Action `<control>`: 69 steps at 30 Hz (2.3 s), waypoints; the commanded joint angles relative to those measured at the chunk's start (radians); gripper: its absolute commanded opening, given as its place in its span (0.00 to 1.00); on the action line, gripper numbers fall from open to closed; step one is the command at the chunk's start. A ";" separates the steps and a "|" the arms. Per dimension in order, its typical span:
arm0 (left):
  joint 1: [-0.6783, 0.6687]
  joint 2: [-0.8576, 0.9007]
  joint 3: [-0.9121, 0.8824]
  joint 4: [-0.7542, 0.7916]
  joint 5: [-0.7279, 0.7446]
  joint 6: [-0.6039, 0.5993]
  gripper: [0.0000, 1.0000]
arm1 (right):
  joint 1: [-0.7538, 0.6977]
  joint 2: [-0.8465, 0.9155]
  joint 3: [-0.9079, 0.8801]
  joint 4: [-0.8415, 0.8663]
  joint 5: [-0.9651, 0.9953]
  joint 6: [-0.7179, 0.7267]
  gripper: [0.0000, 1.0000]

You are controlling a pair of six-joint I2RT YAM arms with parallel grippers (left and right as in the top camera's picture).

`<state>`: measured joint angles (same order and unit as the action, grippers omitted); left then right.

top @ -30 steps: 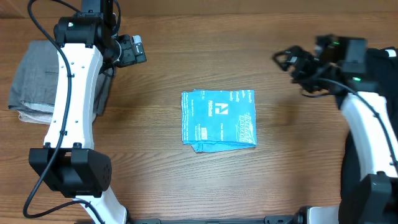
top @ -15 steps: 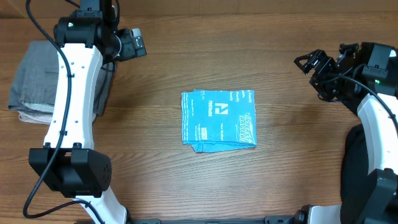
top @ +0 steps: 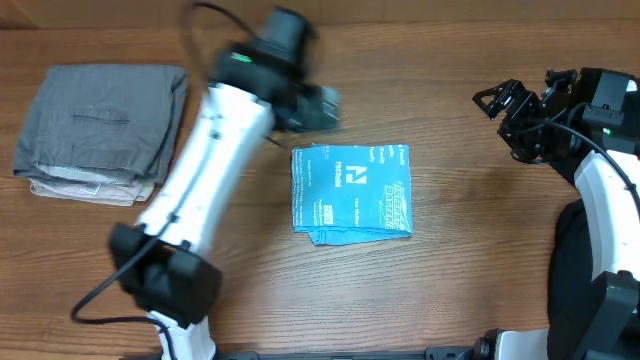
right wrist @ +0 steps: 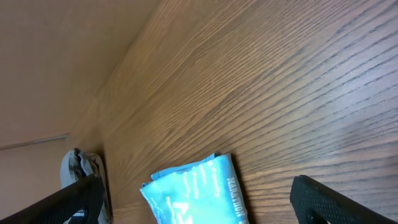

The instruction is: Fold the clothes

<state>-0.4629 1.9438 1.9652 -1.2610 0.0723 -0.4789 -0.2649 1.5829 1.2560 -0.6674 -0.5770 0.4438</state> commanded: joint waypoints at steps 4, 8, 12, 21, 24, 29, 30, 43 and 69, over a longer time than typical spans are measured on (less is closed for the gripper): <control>-0.175 0.072 -0.103 -0.002 0.012 -0.376 1.00 | 0.001 -0.003 0.006 0.003 -0.008 -0.002 1.00; -0.269 0.112 -0.171 0.005 0.006 -0.519 1.00 | 0.001 -0.003 0.006 0.004 -0.008 -0.002 1.00; -0.348 0.143 -0.247 0.028 -0.004 -0.629 1.00 | 0.001 -0.003 0.006 0.003 -0.008 -0.002 1.00; -0.368 0.162 -0.394 0.195 -0.064 -0.756 1.00 | 0.001 -0.003 0.006 0.003 -0.008 -0.002 1.00; -0.344 0.159 -0.398 0.197 -0.015 -0.714 1.00 | 0.001 -0.003 0.006 0.003 -0.008 -0.002 1.00; -0.309 0.156 -0.403 0.174 0.004 -0.669 1.00 | 0.001 -0.003 0.006 0.003 -0.008 -0.002 1.00; -0.305 0.156 -0.410 0.181 0.005 -0.672 1.00 | 0.001 -0.003 0.006 0.003 -0.008 -0.002 1.00; -0.269 0.156 -0.530 0.317 -0.055 -0.806 1.00 | 0.001 -0.003 0.006 0.003 -0.008 -0.002 1.00; 0.090 -0.038 -0.392 0.208 -0.202 -0.196 1.00 | 0.001 -0.003 0.006 0.003 -0.008 -0.002 1.00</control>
<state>-0.4271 2.0438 1.5299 -1.0573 -0.2810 -0.7795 -0.2649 1.5829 1.2560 -0.6678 -0.5766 0.4438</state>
